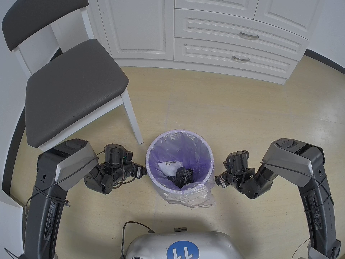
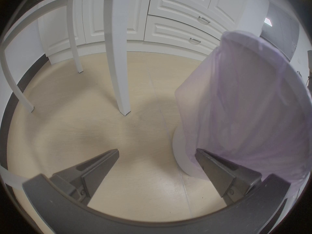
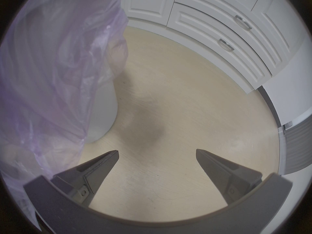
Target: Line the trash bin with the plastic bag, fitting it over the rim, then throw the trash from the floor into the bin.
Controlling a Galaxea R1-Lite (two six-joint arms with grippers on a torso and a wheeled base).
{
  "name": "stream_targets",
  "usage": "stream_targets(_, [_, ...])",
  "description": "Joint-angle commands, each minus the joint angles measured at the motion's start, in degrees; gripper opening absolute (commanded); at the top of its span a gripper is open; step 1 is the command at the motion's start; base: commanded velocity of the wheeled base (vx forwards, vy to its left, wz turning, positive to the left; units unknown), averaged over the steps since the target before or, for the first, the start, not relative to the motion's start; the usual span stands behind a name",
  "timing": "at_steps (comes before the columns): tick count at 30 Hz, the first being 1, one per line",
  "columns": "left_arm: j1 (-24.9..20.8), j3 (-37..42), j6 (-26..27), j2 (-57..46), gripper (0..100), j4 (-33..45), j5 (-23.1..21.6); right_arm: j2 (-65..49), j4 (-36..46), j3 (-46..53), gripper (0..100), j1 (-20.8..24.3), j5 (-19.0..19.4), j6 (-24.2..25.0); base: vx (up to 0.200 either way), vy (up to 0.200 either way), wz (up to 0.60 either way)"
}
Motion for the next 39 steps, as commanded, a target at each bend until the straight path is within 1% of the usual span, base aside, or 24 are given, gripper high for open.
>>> stream_targets(1, [0.73, -3.8, 0.13, 2.14, 100, 1.31, 0.3, 1.44, 2.43, -3.43, 100, -1.23, 0.01, -0.51, 0.0, 0.0, 0.0])
stream_targets(5, [1.44, -3.8, 0.04, 2.14, 100, 0.61, 0.47, 2.14, 4.36, -6.24, 100, -1.4, -0.08, -0.43, 0.0, 0.0, 0.0])
stream_targets(6, [1.7, -3.8, 0.04, 2.14, 100, 0.43, 1.26, 2.58, 4.28, -7.21, 100, -1.58, -0.26, -0.34, 0.0, 0.0, 0.0])
stream_targets(8, [2.23, -4.85, -0.14, 1.88, 100, 0.35, 5.31, 3.54, 3.93, -9.67, 100, -2.02, -0.96, -0.25, 0.0, 0.0, 0.0])
stream_targets(9, [2.23, -4.85, -0.14, 1.88, 100, 0.35, 5.31, 3.54, 3.93, -9.67, 100, -2.02, -0.96, -0.25, 0.0, 0.0, 0.0])
stream_targets(10, [2.84, -5.03, -0.23, 1.53, 100, 0.26, 7.42, 3.11, 3.84, -9.58, 100, -2.2, -0.96, -0.07, 0.0, 0.0, 0.0])
stream_targets(12, [3.11, -4.5, -0.31, 1.18, 100, 0.26, 7.68, 2.67, 3.75, -9.14, 100, -2.2, -0.96, 0.1, 0.0, 0.0, 0.0])
stream_targets(15, [3.72, 2.0, -0.31, -2.43, 100, -2.2, 7.06, -1.55, 3.66, -4.13, 100, -2.11, -0.96, 0.19, 0.0, 0.0, 0.0])
stream_targets(16, [3.72, 2.0, -0.31, -2.43, 100, -2.2, 7.06, -1.55, 3.66, -4.13, 100, -2.11, -0.96, 0.19, 0.0, 0.0, 0.0])
stream_targets(17, [3.72, 6.57, -0.23, -4.45, 100, -4.58, 6.8, -3.93, 3.57, -1.23, 100, -2.2, -0.96, 0.19, 0.0, 0.0, 0.0])
stream_targets(20, [3.28, 12.02, -0.23, -7.08, 100, -9.06, 6.8, -7.0, 2.34, 2.46, 100, -2.72, -0.96, 1.33, 0.0, 0.0, 0.0])
stream_targets(22, [3.02, 16.77, 0.04, -9.72, 100, -12.57, 6.8, -9.55, -0.56, 6.06, 100, -2.99, -0.96, 2.39, 0.0, 0.0, 0.0])
stream_targets(25, [2.32, 22.83, 0.3, -13.68, 100, -14.6, 6.98, -12.63, -4.34, 11.16, 100, -3.16, -0.96, 2.56, 0.0, 0.0, 0.0])
stream_targets(27, [1.26, 28.37, 0.3, -17.54, 100, -16.27, 6.98, -15.35, -8.03, 16.08, 100, -3.69, -0.96, 2.65, 0.0, 0.0, 0.0])
stream_targets(33, [-1.73, 40.15, 0.21, -25.54, 100, -23.56, 7.77, -21.77, -17.43, 27.86, 100, -4.13, -0.96, 3.79, 0.0, 0.0, 0.0])
stream_targets(34, [-2.17, 41.9, 0.3, -26.68, 100, -24.53, 7.77, -22.91, -18.57, 29.62, 100, -4.13, -0.96, 4.06, 0.0, 0.0, 0.0])
stream_targets(35, [-2.17, 41.9, 0.3, -26.68, 100, -24.53, 7.77, -22.91, -18.57, 29.62, 100, -4.13, -0.96, 4.06, 0.0, 0.0, 0.0])
stream_targets(37, [-2.87, 46.65, 0.3, -29.94, 100, -27.6, 7.77, -26.95, -22.53, 35.24, 100, -3.87, -0.96, 5.38, 0.0, 0.0, 0.0])
stream_targets(39, [-2.87, 46.83, 0.3, -30.02, 100, -27.69, 7.77, -27.13, -22.71, 35.5, 100, -3.87, -0.96, 5.46, 0.0, 0.0, 0.0])
